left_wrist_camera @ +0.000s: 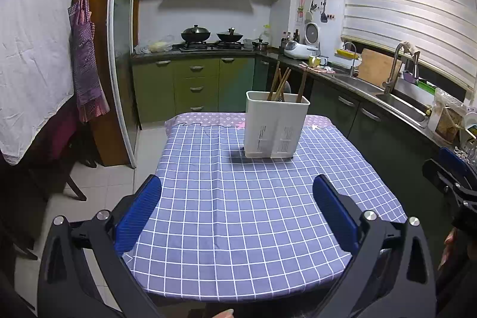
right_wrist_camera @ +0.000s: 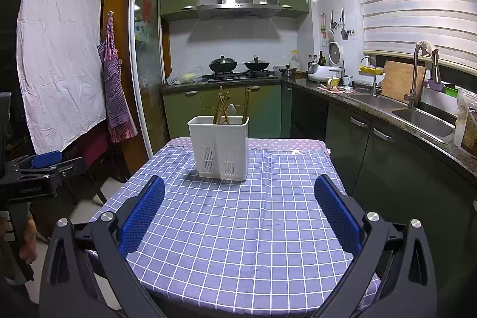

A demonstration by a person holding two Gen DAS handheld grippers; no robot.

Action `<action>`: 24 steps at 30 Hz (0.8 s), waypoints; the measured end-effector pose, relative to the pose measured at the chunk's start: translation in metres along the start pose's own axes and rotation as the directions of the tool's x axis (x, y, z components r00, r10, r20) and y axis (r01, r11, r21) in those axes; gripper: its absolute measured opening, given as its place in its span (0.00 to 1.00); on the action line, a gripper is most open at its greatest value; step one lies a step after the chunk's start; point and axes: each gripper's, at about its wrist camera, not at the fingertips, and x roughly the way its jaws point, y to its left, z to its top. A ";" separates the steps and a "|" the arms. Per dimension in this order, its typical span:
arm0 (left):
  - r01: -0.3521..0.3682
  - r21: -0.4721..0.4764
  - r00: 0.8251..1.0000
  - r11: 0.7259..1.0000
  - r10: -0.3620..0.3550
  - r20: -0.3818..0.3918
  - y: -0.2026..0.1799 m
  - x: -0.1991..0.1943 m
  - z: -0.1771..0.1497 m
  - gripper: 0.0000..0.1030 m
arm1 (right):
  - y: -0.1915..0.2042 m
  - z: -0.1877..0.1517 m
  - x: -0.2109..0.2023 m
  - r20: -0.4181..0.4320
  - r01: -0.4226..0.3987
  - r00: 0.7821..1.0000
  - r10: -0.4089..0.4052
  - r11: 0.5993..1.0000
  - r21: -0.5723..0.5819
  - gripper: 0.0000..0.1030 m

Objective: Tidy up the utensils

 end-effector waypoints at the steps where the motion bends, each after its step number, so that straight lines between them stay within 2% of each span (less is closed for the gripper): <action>1: -0.003 0.002 1.000 1.000 0.003 0.000 -0.001 0.000 0.000 0.94 | 0.000 0.000 0.000 0.000 0.000 1.000 0.000 1.000 0.000 0.96; 6: 0.009 0.004 1.000 1.000 -0.009 -0.012 -0.003 0.002 -0.001 0.94 | 0.000 0.000 0.000 0.001 0.000 1.000 0.000 1.000 0.000 0.96; 24: -0.016 0.017 1.000 1.000 0.016 -0.020 -0.006 0.006 -0.002 0.94 | 0.004 0.000 0.004 -0.010 -0.005 1.000 0.005 1.000 -0.005 0.96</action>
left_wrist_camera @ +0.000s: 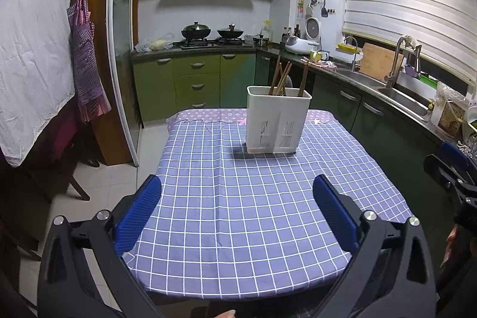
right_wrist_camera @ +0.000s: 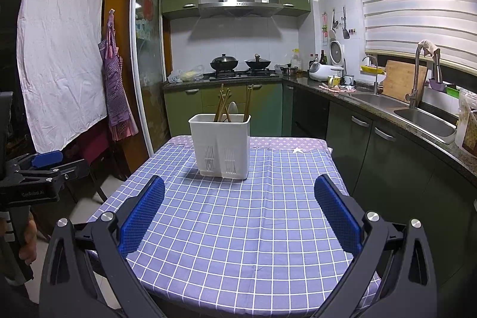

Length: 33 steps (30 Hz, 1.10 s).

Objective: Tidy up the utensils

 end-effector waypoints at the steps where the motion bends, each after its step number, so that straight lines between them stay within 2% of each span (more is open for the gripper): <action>1: 0.001 0.000 1.000 1.000 -0.001 0.000 0.000 0.000 0.000 0.94 | 0.000 0.000 0.001 -0.001 0.000 1.000 0.000 1.000 -0.001 0.96; 13: 0.026 0.029 1.000 0.999 -0.026 0.001 -0.006 0.000 -0.001 0.94 | 0.000 -0.001 0.005 -0.003 0.000 1.000 0.000 1.000 -0.004 0.96; 19: -0.018 0.038 1.000 0.999 0.018 0.009 -0.007 0.000 0.001 0.94 | 0.000 -0.004 0.008 -0.008 -0.004 1.000 0.004 1.000 -0.005 0.96; 27: -0.023 0.019 0.999 1.000 0.022 0.039 0.000 -0.002 0.002 0.94 | -0.001 -0.005 0.010 -0.013 -0.006 1.000 0.006 1.000 -0.008 0.96; 30: 0.007 -0.001 1.000 1.000 -0.007 0.020 0.004 0.001 0.003 0.94 | -0.001 -0.006 0.011 -0.014 -0.007 1.000 0.007 1.000 -0.008 0.96; 33: -0.015 0.014 1.000 1.000 0.015 0.023 0.004 0.001 0.002 0.94 | -0.002 -0.007 0.011 -0.016 -0.010 1.000 0.010 1.000 -0.009 0.96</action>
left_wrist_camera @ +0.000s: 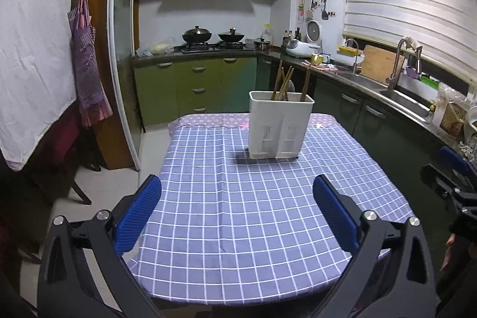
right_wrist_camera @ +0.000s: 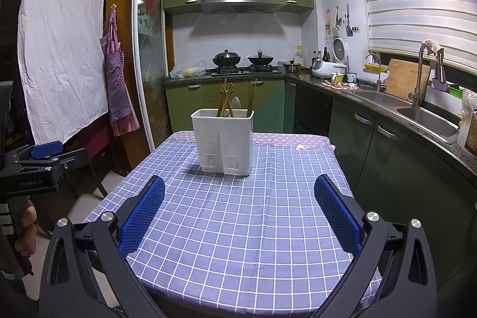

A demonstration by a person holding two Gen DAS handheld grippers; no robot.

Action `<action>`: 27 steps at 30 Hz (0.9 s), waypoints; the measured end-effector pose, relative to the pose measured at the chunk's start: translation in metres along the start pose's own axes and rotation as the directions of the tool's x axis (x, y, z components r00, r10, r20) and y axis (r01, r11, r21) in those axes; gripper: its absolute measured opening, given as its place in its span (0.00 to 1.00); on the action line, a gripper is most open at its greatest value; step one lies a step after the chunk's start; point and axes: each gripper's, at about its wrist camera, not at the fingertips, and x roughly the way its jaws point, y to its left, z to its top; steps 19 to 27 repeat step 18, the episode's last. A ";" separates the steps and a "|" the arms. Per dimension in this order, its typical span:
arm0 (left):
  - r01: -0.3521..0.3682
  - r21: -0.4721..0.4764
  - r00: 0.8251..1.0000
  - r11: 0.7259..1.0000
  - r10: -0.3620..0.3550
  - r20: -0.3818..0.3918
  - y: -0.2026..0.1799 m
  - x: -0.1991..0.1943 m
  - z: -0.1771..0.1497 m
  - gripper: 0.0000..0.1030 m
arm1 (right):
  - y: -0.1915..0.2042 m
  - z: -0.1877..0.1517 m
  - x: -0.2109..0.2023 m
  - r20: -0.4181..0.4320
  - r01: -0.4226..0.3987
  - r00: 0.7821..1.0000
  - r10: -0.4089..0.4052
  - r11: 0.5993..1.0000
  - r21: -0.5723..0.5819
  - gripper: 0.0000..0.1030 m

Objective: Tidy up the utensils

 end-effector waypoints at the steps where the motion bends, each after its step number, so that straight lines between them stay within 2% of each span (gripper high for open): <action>1: -0.002 0.005 1.000 1.000 0.002 0.000 0.000 0.000 0.000 0.94 | 0.000 0.000 0.000 0.001 -0.001 1.000 0.001 1.000 0.002 0.96; 10: -0.039 0.025 0.999 0.999 0.039 0.013 -0.001 -0.001 0.000 0.94 | -0.002 -0.001 0.002 -0.002 -0.003 1.000 0.003 1.000 0.005 0.96; 13: -0.020 0.006 1.000 1.000 0.020 -0.015 0.003 0.003 0.001 0.94 | -0.004 -0.002 0.004 -0.006 -0.003 1.000 0.003 1.000 0.007 0.96; 27: -0.025 -0.022 0.999 0.999 0.024 -0.023 0.011 0.006 -0.001 0.94 | -0.006 -0.003 0.008 -0.014 -0.001 1.000 0.001 1.000 0.007 0.96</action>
